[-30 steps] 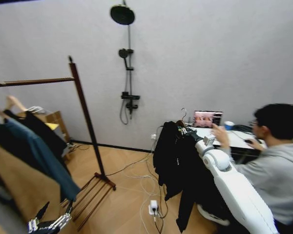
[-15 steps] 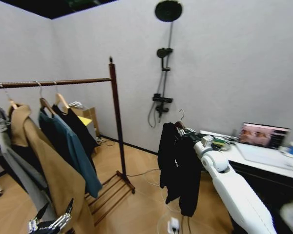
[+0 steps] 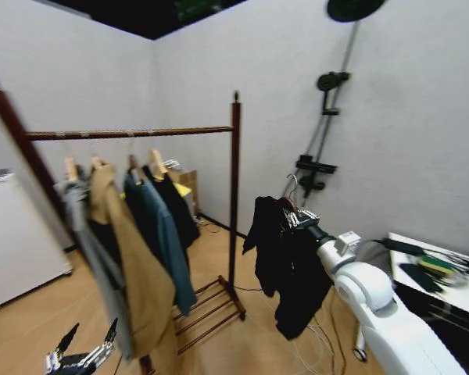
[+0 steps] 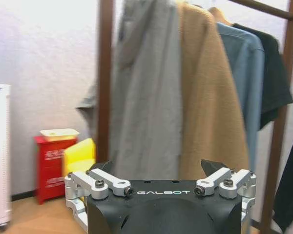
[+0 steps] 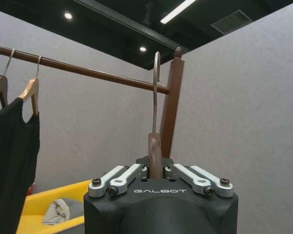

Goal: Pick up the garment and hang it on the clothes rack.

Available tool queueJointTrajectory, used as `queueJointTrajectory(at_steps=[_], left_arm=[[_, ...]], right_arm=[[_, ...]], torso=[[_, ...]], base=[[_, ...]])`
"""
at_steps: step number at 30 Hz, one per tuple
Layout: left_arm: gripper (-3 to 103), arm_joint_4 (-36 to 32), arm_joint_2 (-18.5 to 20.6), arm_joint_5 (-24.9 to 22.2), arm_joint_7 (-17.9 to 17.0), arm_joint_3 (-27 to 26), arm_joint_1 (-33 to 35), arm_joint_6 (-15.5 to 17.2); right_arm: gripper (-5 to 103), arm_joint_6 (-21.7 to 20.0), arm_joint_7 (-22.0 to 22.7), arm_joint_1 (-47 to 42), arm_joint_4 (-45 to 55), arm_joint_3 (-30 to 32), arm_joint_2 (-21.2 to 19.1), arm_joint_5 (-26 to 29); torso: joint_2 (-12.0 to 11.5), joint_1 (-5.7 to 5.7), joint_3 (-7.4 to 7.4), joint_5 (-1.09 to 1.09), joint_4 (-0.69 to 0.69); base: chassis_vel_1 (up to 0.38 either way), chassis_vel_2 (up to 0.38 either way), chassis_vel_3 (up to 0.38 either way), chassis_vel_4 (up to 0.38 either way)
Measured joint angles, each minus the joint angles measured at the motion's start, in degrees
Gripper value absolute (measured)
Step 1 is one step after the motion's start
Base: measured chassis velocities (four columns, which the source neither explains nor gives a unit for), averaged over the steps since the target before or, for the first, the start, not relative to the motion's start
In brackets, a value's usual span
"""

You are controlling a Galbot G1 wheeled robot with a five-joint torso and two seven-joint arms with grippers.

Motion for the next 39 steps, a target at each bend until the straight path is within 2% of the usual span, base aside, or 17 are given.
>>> queueJointTrajectory(at_steps=[5,9,16,25,39], left_arm=[[100,0.0,0.0,0.0,0.0,0.0,0.0,0.0],[100,0.0,0.0,0.0,0.0,0.0,0.0,0.0],[100,0.0,0.0,0.0,0.0,0.0,0.0,0.0],[100,0.0,0.0,0.0,0.0,0.0,0.0,0.0],[100,0.0,0.0,0.0,0.0,0.0,0.0,0.0]], right_arm=[[10,0.5,-0.4,2.0,-4.0,-0.9,0.2,-0.3],[10,1.3,-0.8,1.3,-5.7,-0.9,0.9,-2.0],[10,1.7,-1.5,0.8,-3.9,-0.9,1.0,-2.1],[10,3.2,-4.5,0.6,-1.9,-1.1,0.8,-1.8],[10,3.3,-5.2,-0.1,-1.2,-0.6,0.5,-1.6]], torso=[[0.0,0.10,0.04,0.05,-0.02],[-0.1,0.10,0.04,0.04,0.01],[0.0,0.06,0.01,0.01,-0.04],[0.0,0.06,0.02,0.03,-0.02],[0.0,0.09,0.03,0.03,-0.02]], base=[[0.106,0.119,0.151,0.121],[0.050,0.120,0.163,0.083],[0.027,0.035,0.039,0.026],[-0.031,0.025,0.028,-0.026],[-0.060,0.085,0.094,-0.060]])
